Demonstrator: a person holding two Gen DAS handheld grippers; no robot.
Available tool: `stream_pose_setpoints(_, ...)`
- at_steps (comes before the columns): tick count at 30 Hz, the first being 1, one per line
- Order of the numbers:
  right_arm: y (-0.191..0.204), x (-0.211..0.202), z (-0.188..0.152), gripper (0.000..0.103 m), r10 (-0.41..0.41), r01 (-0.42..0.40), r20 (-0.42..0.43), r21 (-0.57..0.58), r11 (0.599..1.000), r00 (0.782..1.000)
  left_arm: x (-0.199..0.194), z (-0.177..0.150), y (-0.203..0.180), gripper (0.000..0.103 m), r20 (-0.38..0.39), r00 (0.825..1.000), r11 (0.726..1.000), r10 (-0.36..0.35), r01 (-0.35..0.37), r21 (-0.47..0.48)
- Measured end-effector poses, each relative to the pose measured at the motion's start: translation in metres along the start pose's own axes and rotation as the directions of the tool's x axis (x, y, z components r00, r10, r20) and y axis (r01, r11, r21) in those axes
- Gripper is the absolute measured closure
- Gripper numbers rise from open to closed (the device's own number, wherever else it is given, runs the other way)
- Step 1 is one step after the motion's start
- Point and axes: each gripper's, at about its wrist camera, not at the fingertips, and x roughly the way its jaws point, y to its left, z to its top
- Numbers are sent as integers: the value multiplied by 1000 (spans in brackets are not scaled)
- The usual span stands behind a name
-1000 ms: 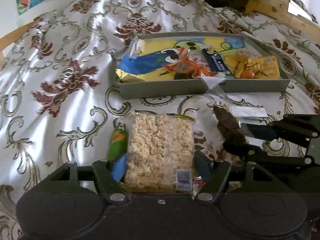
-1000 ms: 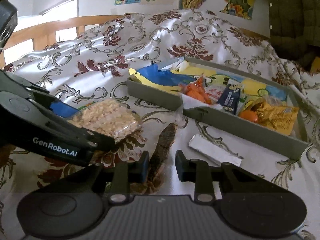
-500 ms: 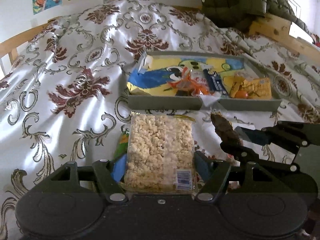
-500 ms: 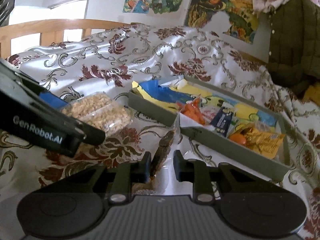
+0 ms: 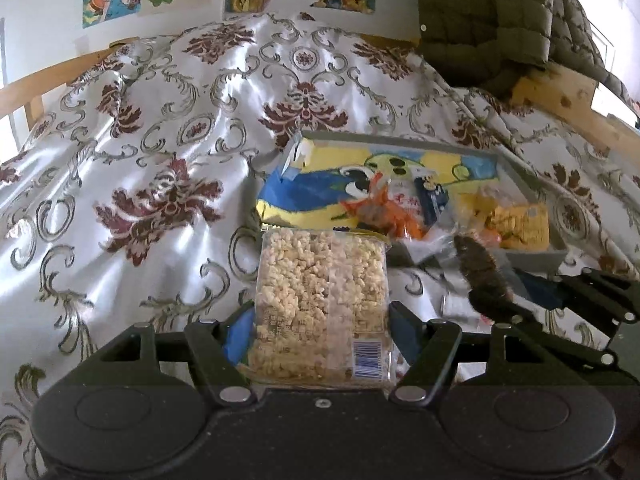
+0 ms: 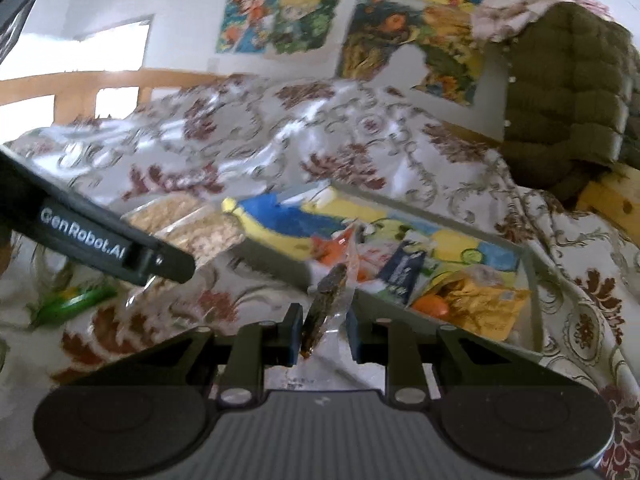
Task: Organize snacks
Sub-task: 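Carry the rice crisp bar and brown stick over the grey tray with both tools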
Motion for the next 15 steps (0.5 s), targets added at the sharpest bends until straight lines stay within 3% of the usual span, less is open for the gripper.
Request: stream_pose_setpoints(15, -59, 29, 18, 77, -56, 35, 123, 164, 986, 991, 47, 62, -38, 31, 85, 996, 1000, 21, -22, 11)
